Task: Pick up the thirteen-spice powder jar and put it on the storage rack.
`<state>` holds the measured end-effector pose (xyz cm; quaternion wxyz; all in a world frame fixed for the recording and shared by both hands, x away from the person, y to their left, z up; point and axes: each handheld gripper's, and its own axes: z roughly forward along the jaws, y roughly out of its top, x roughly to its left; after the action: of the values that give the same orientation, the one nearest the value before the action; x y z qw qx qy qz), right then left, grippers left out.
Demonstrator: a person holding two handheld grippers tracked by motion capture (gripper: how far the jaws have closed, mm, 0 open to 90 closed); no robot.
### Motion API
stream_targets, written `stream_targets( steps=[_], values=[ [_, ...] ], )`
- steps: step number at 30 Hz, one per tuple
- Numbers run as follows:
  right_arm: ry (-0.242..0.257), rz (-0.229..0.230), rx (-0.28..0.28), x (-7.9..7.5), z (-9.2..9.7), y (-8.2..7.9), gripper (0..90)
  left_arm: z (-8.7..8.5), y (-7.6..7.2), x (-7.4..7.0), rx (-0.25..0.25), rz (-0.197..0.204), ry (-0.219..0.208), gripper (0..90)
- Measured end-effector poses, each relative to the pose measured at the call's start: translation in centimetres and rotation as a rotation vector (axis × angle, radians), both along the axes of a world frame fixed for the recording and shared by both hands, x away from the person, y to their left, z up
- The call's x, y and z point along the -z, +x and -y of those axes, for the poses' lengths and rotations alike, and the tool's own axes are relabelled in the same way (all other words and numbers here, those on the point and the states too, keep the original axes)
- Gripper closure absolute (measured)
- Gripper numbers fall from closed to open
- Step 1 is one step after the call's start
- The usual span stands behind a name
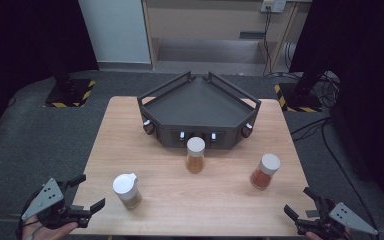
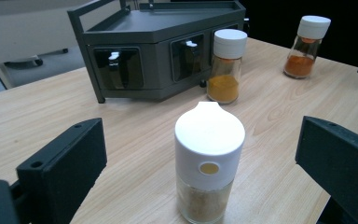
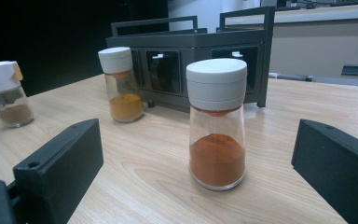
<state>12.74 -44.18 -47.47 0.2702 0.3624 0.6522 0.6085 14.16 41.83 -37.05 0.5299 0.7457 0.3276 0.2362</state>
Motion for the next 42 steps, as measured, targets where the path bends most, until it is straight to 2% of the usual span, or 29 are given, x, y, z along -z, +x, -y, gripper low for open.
stream_targets(
  steps=[5, 7, 23, 32, 42],
  values=[
    [0.002, 0.001, -0.001, 0.0, 0.0, 0.0, 2.3, 0.6, 0.7, -0.1, 0.018, -0.009, 0.018, 0.7],
    [0.001, 0.001, -0.001, 0.0, 0.0, 0.0, 2.3, 1.0, 1.2, -0.3, 0.029, -0.017, 0.037, 0.7],
    [0.002, 0.003, 0.001, 0.0, 0.0, 0.0, 2.3, 3.2, 5.2, -0.5, 0.12, -0.068, 0.099, 1.9],
    [0.003, 0.004, 0.0, 0.0, 0.0, 0.0, 2.3, 3.9, 6.7, 0.3, 0.127, -0.094, 0.098, 3.0],
    [0.003, 0.002, 0.003, 0.0, 0.0, 0.0, 2.5, 4.4, 7.7, 1.7, 0.132, -0.119, 0.093, 5.5]
  ],
)
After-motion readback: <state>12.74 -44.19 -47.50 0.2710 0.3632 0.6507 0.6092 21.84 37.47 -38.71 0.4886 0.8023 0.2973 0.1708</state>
